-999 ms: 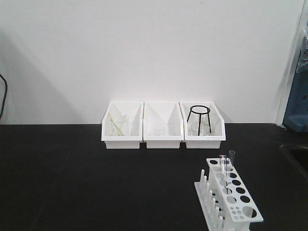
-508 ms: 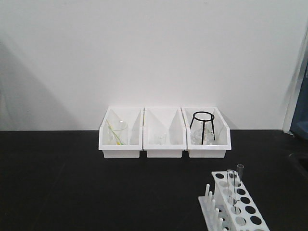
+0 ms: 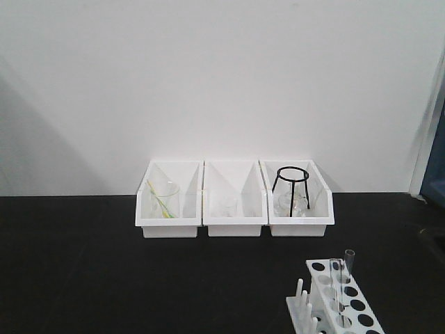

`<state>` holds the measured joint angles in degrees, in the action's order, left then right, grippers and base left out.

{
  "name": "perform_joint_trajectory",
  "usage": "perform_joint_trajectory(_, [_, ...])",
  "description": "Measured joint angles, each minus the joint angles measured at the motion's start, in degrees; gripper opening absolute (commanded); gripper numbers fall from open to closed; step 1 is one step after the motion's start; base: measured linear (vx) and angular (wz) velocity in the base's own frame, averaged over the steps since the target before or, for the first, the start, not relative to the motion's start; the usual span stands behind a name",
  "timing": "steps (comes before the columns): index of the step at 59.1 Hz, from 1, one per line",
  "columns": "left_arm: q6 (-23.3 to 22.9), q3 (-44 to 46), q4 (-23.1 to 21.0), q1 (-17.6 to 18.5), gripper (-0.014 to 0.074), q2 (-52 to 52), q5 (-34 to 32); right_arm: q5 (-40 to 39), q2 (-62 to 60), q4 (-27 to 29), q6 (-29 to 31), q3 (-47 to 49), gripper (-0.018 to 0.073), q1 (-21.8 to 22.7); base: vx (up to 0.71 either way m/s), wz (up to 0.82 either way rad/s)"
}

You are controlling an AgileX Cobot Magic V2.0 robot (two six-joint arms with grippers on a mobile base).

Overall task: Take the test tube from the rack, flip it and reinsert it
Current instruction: 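Move the right gripper above the clear test tube in the rack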

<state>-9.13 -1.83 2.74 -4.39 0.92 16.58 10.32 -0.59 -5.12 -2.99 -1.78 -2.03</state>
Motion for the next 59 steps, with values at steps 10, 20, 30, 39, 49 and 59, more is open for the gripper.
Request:
perform_joint_trajectory(10, [0.00, 0.00, 0.00, 0.00, -0.0006, 0.00, 0.00, 0.00, 0.00, 0.00, 0.00, 0.00, -0.0009, 0.00, 0.02, -0.03])
perform_joint_trajectory(20, [0.00, 0.00, 0.00, 0.00, -0.0006, 0.00, 0.00, -0.95, 0.00, 0.00, 0.00, 0.00, -0.0009, 0.00, 0.00, 0.00])
perform_joint_trajectory(30, [0.00, 0.00, 0.00, 0.00, -0.0006, 0.00, 0.00, -2.70, 0.00, 0.00, 0.00, 0.00, -0.0009, 0.00, 0.00, 0.00])
perform_joint_trajectory(39, [0.00, 0.00, 0.00, 0.00, -0.0006, 0.00, 0.00, -3.05, 0.00, 0.00, 0.00, 0.00, -0.0009, 0.00, 0.00, 0.00])
perform_joint_trajectory(49, [0.00, 0.00, 0.00, 0.00, -0.0006, 0.00, 0.00, -4.35, 0.00, 0.06, 0.00, 0.00, -0.0009, 0.00, 0.00, 0.00])
perform_joint_trajectory(59, [0.00, 0.00, 0.00, 0.00, -0.0006, 0.00, 0.00, -6.12, 0.00, 0.11, 0.00, 0.00, -0.0009, 0.00, 0.00, 0.00])
